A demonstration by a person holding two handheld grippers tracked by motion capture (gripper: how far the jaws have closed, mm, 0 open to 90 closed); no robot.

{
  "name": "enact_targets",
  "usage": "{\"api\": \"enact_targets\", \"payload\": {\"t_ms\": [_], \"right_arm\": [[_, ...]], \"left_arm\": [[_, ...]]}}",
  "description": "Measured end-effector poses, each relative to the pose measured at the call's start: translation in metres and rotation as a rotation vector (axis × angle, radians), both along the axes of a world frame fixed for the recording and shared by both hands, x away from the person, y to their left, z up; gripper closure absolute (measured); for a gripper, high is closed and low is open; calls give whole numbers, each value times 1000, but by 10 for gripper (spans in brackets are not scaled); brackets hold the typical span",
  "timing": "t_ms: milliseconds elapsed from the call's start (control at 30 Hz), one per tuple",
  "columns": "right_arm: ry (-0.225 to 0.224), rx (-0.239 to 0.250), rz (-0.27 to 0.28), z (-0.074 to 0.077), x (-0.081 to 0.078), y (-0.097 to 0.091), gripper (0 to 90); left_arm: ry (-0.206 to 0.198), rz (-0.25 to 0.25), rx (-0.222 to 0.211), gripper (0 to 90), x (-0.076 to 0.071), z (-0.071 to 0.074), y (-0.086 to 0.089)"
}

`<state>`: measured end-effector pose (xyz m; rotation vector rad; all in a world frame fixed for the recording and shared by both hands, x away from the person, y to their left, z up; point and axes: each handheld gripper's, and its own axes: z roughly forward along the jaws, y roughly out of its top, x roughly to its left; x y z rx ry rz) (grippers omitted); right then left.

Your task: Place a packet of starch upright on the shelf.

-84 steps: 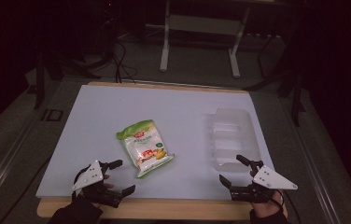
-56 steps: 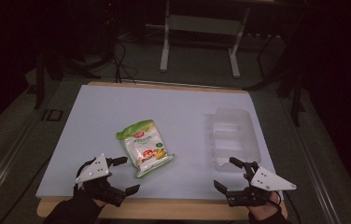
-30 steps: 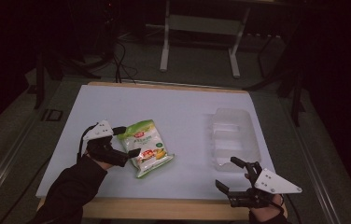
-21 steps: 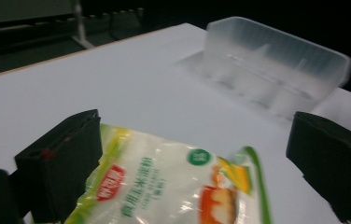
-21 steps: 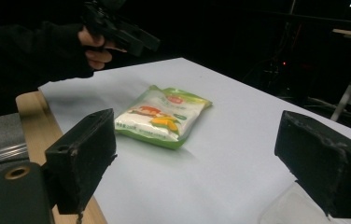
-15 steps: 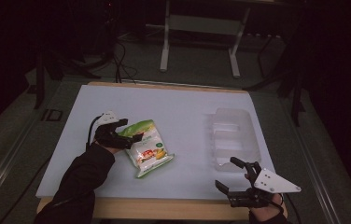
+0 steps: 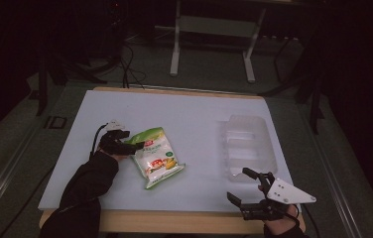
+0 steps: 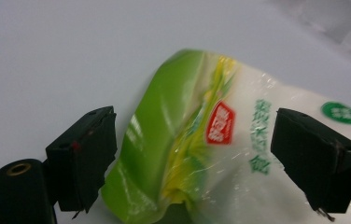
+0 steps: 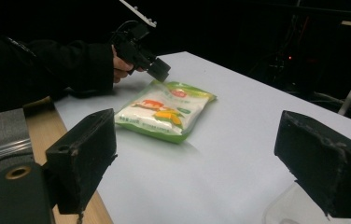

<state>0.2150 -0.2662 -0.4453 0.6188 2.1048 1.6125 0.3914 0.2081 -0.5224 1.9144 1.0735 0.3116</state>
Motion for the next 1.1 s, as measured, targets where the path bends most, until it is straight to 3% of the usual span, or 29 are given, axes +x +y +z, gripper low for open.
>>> {"api": "enact_targets", "payload": {"t_ms": [167,433,600,700,733,833,867,967,1100], "right_arm": [[1,2,-9,-1,0,-1,128],[10,-10,2,-3,1,2,128],[16,-10,1,-3,1,2,128],[19,-9,1,-3,2,2,128],[23,-8,2,-3,2,3,128],[23,-12,5,-3,2,4,128],[25,-13,6,-3,3,5,128],[25,-16,8,-4,3,5,128],[32,-10,4,-4,3,4,129]], "left_arm": [[19,22,11,149,5,-9,6],[111,5,-11,127,11,-19,11],[110,-11,81,128,9,-17,-2],[103,-21,114,232,6,-15,-7],[114,-60,108,334,3,-13,-11],[113,-85,125,596,-1,-12,-18],[123,-118,157,701,-2,-9,-27],[110,-126,206,745,-3,-6,-32],[110,-106,197,783,-5,-4,-32]]}}
